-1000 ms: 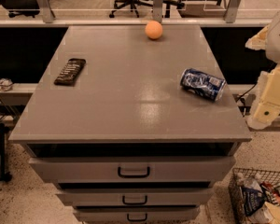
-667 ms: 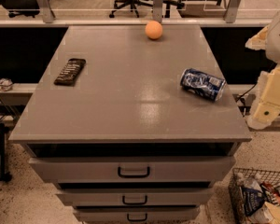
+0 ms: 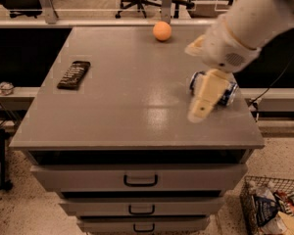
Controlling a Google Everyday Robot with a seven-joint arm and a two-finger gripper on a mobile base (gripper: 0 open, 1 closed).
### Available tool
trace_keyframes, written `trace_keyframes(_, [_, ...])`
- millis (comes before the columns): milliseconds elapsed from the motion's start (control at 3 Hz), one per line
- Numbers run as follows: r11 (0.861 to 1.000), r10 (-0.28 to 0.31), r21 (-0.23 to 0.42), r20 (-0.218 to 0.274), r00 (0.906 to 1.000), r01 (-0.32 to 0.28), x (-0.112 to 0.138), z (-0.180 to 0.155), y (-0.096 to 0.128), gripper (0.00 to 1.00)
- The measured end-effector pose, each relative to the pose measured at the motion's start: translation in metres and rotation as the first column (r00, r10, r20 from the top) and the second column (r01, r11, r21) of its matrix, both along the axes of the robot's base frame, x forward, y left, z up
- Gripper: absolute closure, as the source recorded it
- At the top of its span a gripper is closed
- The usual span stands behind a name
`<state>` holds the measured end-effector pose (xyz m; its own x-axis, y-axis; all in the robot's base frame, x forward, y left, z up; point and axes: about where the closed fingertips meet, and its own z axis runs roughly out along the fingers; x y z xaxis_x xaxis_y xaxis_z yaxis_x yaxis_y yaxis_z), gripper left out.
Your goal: Move rxbar chocolate near orange
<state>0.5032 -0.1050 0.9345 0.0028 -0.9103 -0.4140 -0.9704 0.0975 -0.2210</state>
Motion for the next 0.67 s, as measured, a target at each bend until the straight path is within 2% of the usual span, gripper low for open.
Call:
trace_keyframes(333, [0.983,0.124,0.132,0.021,0.9921,-0.126,0.0289,-0.0061,0.0698,0.00])
trace_keyframes(667, [0.983,0.124,0.132,0.021,0.9920,-0.126,0.0289,-0.0061,0.0698,0.00])
